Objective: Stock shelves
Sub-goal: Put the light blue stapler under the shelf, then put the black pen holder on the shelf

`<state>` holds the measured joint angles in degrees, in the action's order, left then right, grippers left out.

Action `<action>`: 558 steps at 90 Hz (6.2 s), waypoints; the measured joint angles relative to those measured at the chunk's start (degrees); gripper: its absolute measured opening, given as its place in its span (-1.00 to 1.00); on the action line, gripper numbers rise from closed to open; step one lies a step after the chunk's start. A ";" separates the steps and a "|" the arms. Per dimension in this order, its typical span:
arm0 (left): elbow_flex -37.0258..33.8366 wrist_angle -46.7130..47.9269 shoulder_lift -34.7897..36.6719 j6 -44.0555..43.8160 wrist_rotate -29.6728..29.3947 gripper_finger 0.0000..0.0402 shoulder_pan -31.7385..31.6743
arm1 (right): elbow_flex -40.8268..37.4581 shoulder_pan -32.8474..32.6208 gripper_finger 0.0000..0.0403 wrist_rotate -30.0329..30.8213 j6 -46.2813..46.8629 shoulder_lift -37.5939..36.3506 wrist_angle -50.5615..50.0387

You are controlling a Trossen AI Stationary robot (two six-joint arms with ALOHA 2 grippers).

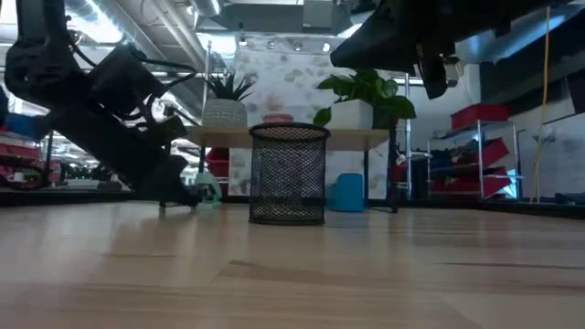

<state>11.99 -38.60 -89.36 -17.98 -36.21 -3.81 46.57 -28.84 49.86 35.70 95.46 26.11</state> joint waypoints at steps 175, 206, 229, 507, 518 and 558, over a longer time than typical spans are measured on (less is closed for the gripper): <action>5.75 -1.95 -8.15 -2.11 -0.80 -1.00 1.91 | 0.00 -0.02 -1.00 -1.74 0.02 0.00 0.70; 5.75 4.27 -4.80 -4.24 -1.67 -1.00 13.01 | 0.00 0.00 -1.00 -1.50 -0.02 0.00 0.37; 5.73 27.49 9.90 -14.27 -6.32 -1.00 20.20 | 0.00 0.00 -1.00 -1.48 -0.04 0.00 -0.18; 16.08 85.53 37.97 -49.78 -10.09 -1.00 38.70 | 51.13 18.29 -0.99 -34.32 -46.82 12.73 -62.53; 16.06 85.54 37.97 -49.79 -10.50 -1.00 38.70 | 64.79 22.22 -0.99 -31.52 -53.04 12.72 -70.99; 16.06 84.52 37.97 -48.90 -15.28 -1.00 38.65 | 83.08 52.33 -1.00 -48.42 -58.71 13.80 -78.78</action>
<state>28.05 45.92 -51.40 -66.88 -51.49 34.84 129.64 23.49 1.44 -23.00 109.26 -52.67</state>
